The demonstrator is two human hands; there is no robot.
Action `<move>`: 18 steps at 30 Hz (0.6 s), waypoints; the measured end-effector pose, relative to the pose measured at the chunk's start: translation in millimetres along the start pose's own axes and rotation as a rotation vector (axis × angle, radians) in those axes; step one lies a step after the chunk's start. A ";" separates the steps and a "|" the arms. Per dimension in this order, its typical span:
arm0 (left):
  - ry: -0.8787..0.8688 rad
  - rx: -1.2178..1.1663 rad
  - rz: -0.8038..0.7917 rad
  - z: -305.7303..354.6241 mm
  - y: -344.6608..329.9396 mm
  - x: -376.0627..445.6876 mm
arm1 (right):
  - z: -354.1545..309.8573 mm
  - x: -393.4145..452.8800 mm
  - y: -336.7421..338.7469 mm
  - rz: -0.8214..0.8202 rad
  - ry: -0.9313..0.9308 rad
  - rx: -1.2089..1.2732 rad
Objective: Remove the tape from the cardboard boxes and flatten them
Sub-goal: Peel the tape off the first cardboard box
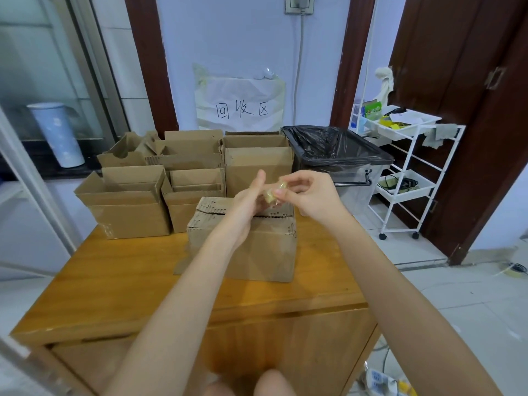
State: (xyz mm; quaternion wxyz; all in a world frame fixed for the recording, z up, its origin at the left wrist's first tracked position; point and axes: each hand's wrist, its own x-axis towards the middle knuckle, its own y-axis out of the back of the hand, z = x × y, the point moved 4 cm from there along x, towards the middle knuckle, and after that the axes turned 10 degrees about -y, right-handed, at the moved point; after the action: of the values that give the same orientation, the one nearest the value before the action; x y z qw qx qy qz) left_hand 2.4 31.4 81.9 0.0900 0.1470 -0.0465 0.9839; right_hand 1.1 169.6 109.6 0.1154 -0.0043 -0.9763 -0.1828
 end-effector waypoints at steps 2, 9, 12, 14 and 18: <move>-0.050 0.063 -0.059 1.9 -0.7 -1.7 | -0.6 -1.1 1.7 0.024 0.005 0.026; -0.073 0.064 -0.048 2.3 0.2 -2.7 | -2.3 -3.1 2.1 -0.013 0.085 0.017; -0.088 -0.015 0.006 1.1 4.9 0.0 | 3.1 -5.8 -1.6 -0.079 0.062 0.062; -0.075 -0.048 0.036 0.8 6.7 0.7 | 5.8 -8.4 -8.0 -0.086 0.023 -0.011; -0.047 -0.068 0.063 0.3 5.5 0.3 | 5.9 -11.2 -15.5 0.007 0.100 -0.052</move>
State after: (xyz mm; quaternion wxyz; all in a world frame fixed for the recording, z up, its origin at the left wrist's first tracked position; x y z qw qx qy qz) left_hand 1.2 26.1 81.8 0.0631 0.1653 -0.0864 0.9804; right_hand 9.8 157.6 96.1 0.1646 -0.0016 -0.9642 -0.2077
